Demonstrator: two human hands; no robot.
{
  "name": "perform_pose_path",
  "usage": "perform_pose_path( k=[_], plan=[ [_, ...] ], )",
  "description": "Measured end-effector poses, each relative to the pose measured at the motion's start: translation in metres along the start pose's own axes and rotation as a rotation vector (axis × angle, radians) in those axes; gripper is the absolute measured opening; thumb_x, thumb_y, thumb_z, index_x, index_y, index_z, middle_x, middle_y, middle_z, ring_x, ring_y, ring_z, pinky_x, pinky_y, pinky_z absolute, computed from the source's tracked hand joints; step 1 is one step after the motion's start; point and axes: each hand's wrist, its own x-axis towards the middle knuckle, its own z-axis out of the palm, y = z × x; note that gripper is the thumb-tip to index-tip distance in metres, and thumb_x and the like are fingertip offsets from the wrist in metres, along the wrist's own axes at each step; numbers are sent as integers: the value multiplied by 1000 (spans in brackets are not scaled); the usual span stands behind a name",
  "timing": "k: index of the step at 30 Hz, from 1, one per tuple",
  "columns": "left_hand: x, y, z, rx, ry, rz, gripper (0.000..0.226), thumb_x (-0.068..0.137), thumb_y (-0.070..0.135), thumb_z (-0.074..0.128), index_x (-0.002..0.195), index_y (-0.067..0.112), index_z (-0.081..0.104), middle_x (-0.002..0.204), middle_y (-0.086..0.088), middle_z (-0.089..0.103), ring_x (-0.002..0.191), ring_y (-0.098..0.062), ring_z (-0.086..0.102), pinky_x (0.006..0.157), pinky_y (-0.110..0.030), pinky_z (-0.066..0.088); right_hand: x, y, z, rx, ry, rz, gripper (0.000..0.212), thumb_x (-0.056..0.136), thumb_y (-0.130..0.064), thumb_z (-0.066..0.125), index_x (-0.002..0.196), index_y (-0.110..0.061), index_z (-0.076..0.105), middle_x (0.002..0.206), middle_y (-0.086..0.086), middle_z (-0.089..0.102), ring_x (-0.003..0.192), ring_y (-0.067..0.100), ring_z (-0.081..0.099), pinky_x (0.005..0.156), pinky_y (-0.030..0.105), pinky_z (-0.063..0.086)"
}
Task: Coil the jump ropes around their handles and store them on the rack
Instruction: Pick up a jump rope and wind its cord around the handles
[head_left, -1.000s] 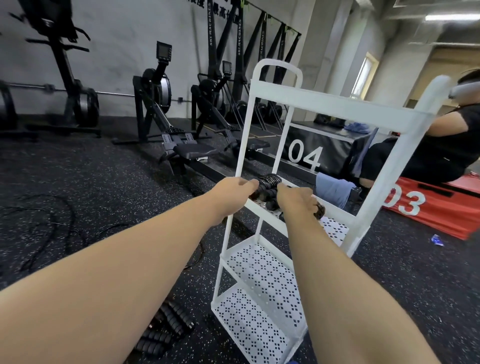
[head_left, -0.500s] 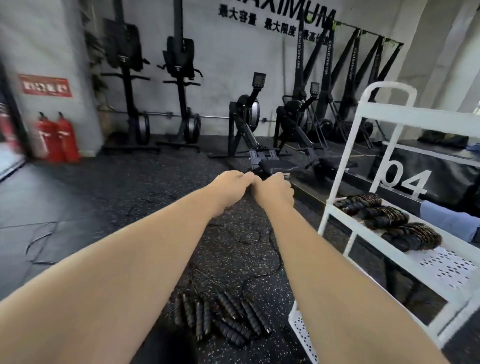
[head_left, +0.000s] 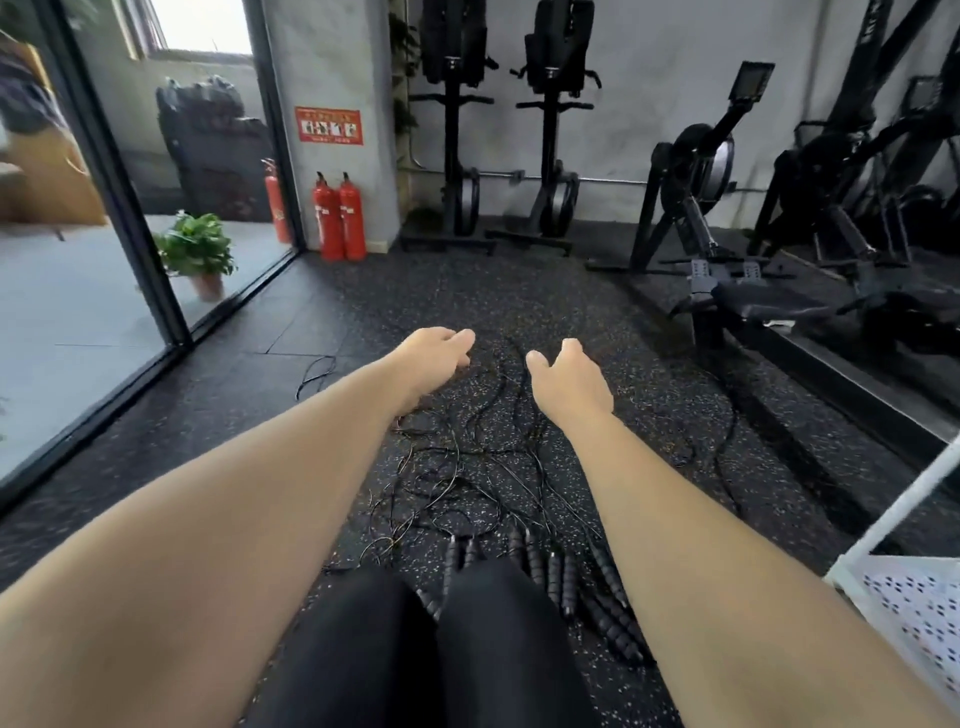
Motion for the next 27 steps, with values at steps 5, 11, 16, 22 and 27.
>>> perform_pose_path(
  k=[5, 11, 16, 22, 27],
  plan=[
    [20, -36, -18, -18, 30, -78, 47, 105, 43, 35, 141, 16, 47, 133, 2, 60, 120, -18, 55, 107, -40, 38, 17, -5, 48, -49, -71, -34, 47, 101, -41, 36, 134, -8, 43, 129, 12, 56, 115, 31, 53, 77, 36, 34],
    [52, -88, -23, -63, 16, -166, 43, 105, 40, 38, 139, 17, 49, 129, 1, 62, 119, -18, 56, 102, -38, 40, 42, 0, 111, -86, -198, -65, 39, 99, -42, 36, 115, -12, 53, 111, 9, 60, 100, 30, 55, 73, 36, 38],
    [87, -151, -23, -48, 8, -249, 40, 104, 39, 41, 135, 18, 53, 121, 4, 66, 118, -19, 57, 107, -45, 39, 59, 12, 175, -112, -304, -77, 30, 97, -37, 38, 77, -16, 43, 80, 3, 52, 77, 28, 48, 59, 34, 32],
    [123, -231, -14, -72, -13, -372, 40, 103, 36, 44, 137, 17, 51, 115, 5, 67, 112, -17, 60, 99, -37, 47, 77, 29, 247, -182, -426, -78, 31, 97, -35, 35, 81, -14, 51, 84, 5, 59, 78, 27, 53, 61, 33, 36],
    [148, -293, 4, -125, -19, -471, 44, 103, 33, 47, 142, 12, 47, 112, 0, 66, 109, -18, 61, 94, -31, 46, 89, 43, 300, -247, -500, -96, 33, 100, -35, 33, 94, -13, 57, 90, 5, 60, 83, 27, 53, 67, 33, 38]
  ],
)
